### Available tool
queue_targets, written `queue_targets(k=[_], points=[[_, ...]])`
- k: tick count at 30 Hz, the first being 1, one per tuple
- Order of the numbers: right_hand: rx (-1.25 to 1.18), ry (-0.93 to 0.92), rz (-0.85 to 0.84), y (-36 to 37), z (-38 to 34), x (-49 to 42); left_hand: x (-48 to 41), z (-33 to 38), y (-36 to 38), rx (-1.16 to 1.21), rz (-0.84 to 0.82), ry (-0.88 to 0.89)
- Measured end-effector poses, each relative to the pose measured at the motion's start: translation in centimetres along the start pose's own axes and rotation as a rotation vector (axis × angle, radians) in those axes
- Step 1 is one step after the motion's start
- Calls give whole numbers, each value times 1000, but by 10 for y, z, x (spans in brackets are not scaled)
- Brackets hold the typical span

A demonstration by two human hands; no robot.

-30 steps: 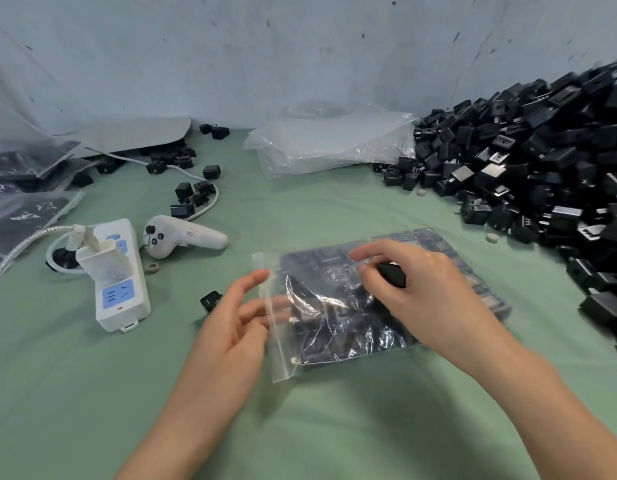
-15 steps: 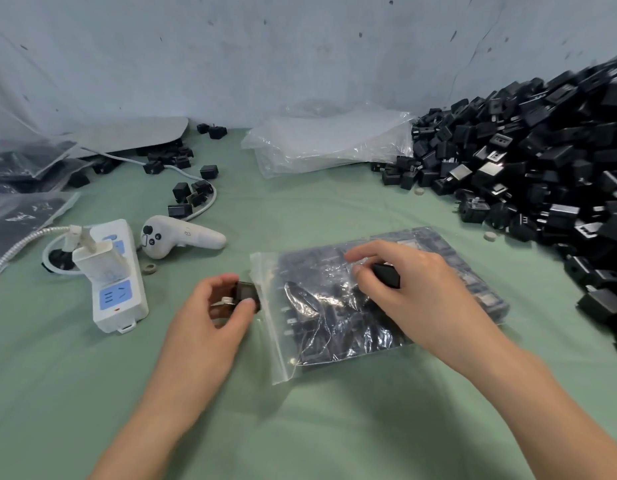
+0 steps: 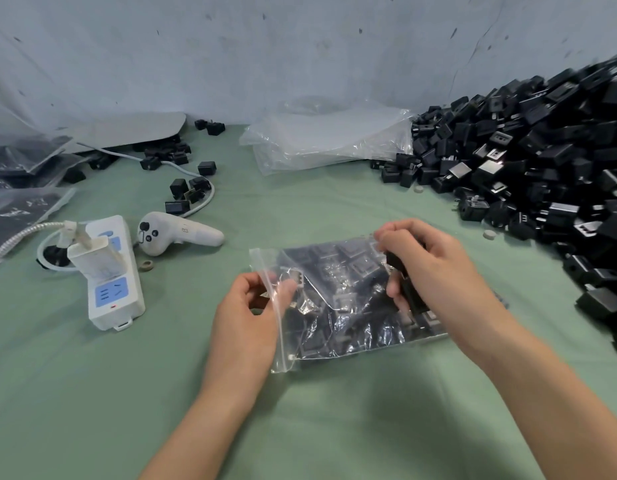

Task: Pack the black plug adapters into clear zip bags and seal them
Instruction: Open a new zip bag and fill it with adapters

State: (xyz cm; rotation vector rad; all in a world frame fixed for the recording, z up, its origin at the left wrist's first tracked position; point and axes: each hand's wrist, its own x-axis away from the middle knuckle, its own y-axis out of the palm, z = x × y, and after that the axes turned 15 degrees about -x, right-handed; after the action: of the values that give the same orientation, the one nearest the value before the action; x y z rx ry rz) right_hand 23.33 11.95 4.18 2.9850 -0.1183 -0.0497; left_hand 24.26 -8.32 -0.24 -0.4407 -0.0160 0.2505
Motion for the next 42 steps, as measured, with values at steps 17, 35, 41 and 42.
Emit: queue_targets(k=[17,35,41,42], points=[[-232,-12,-22,-2,-1,-1,-10,-3,-32,-63,54,66],[584,-352,-254,25,8,12,1,-11,-67,-225,-5,114],[1007,-321,-364,34,3,18,8,-12,-51,-230,-254,176],[1042,-311,-390,38,3,21,9,-9,-49,-173,-291,188]])
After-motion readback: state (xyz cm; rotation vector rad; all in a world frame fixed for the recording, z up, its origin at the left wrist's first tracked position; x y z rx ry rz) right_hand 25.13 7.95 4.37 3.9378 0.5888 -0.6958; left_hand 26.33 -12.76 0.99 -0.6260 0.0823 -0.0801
